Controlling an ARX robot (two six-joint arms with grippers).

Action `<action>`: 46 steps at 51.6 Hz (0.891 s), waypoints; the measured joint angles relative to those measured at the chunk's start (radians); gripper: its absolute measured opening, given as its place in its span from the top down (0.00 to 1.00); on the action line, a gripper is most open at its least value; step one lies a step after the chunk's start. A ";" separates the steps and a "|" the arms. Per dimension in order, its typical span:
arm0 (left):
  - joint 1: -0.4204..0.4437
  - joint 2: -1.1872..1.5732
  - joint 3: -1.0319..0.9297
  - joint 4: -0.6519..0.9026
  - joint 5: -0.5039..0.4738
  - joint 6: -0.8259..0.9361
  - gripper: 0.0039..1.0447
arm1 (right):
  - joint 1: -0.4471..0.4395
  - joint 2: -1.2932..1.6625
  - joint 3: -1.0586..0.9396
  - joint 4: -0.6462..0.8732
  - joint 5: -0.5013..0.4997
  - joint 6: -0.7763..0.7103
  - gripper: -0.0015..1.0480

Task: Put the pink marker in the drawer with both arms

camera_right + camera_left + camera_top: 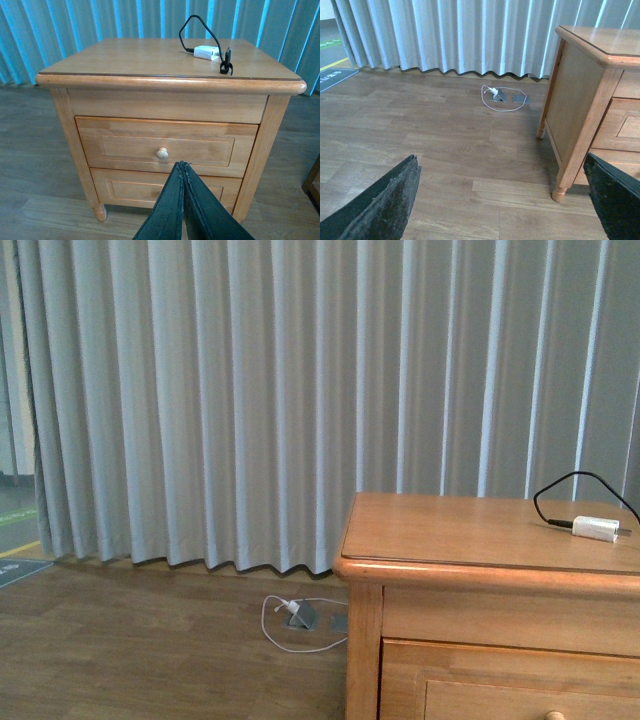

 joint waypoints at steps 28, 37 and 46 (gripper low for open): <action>0.000 0.000 0.000 0.000 0.000 0.000 0.05 | 0.000 -0.182 -0.077 -0.095 0.000 0.000 0.99; 0.000 0.000 0.000 0.000 0.000 0.000 0.05 | 0.000 -0.231 -0.077 -0.142 0.000 0.000 0.99; 0.000 0.000 0.000 0.000 0.000 0.000 0.05 | 0.000 -0.389 -0.076 -0.302 0.000 -0.001 0.99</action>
